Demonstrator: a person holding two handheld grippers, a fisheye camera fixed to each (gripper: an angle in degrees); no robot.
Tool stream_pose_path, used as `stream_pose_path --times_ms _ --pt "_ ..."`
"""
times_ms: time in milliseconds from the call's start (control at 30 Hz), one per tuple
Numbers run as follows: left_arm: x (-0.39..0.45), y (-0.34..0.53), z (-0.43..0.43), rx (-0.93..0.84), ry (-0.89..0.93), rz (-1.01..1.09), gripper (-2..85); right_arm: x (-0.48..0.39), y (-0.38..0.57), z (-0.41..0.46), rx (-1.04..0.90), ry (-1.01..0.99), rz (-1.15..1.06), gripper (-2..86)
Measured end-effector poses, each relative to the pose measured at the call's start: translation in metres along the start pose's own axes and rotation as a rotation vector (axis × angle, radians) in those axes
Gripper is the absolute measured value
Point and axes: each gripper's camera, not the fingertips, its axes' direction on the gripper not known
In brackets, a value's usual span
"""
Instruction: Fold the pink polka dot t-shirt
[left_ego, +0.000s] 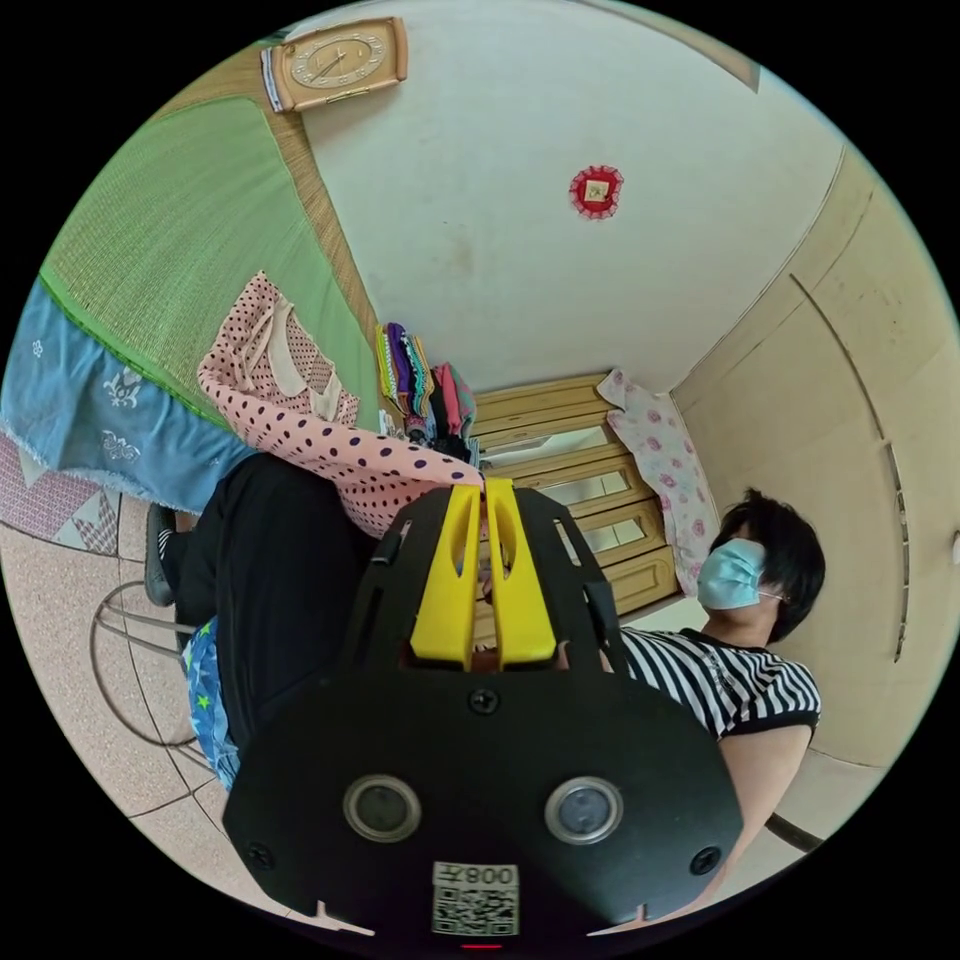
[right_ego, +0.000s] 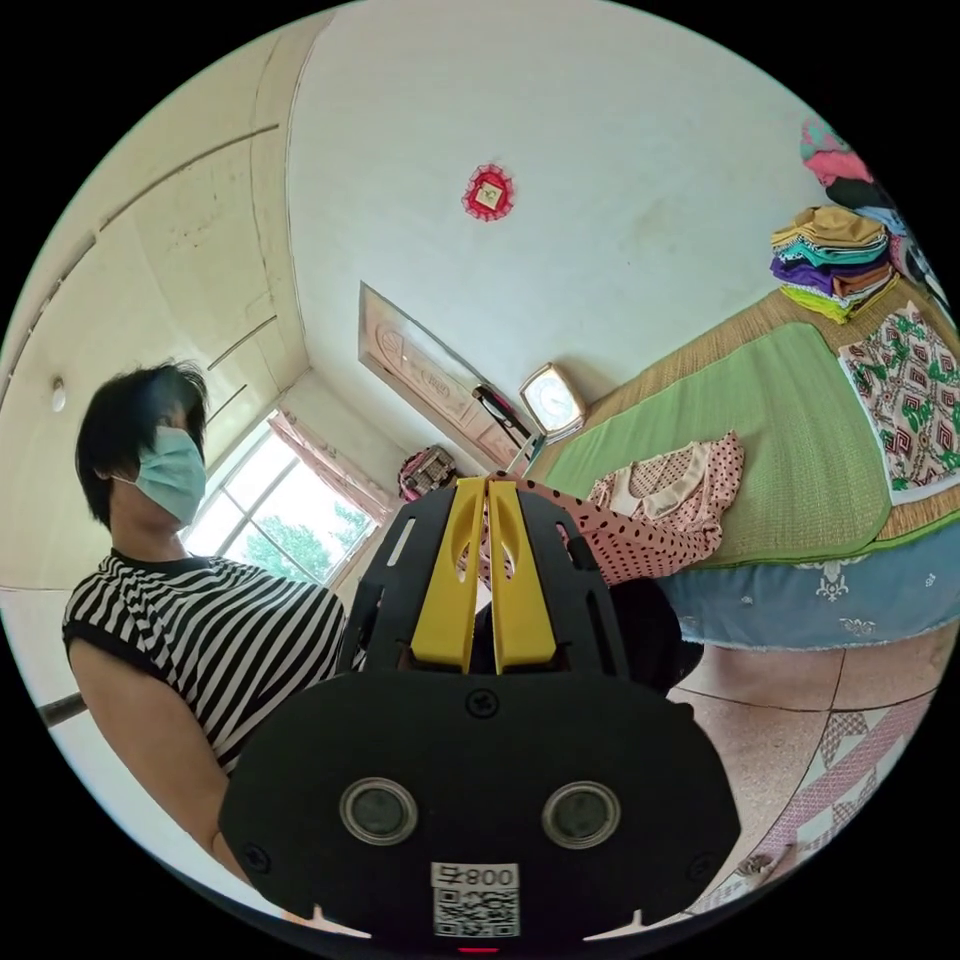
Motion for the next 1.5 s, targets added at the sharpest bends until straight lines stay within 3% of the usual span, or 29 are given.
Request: stream_pose_path --times_ms 333,733,1200,1500 --pt "0.003 -0.071 0.024 0.010 -0.034 -0.003 0.9 0.048 -0.069 0.036 -0.018 0.071 0.054 0.2" --pt "-0.018 -0.250 0.089 0.008 -0.122 -0.012 0.9 0.158 -0.218 0.124 -0.095 0.218 0.160 0.1" --pt "-0.092 -0.428 0.168 -0.047 -0.392 -0.179 0.9 0.329 -0.354 0.247 -0.212 0.325 0.410 0.2" --pt "-0.109 -0.500 0.192 -0.040 -0.380 -0.185 0.9 0.380 -0.401 0.290 -0.231 0.353 0.455 0.2"
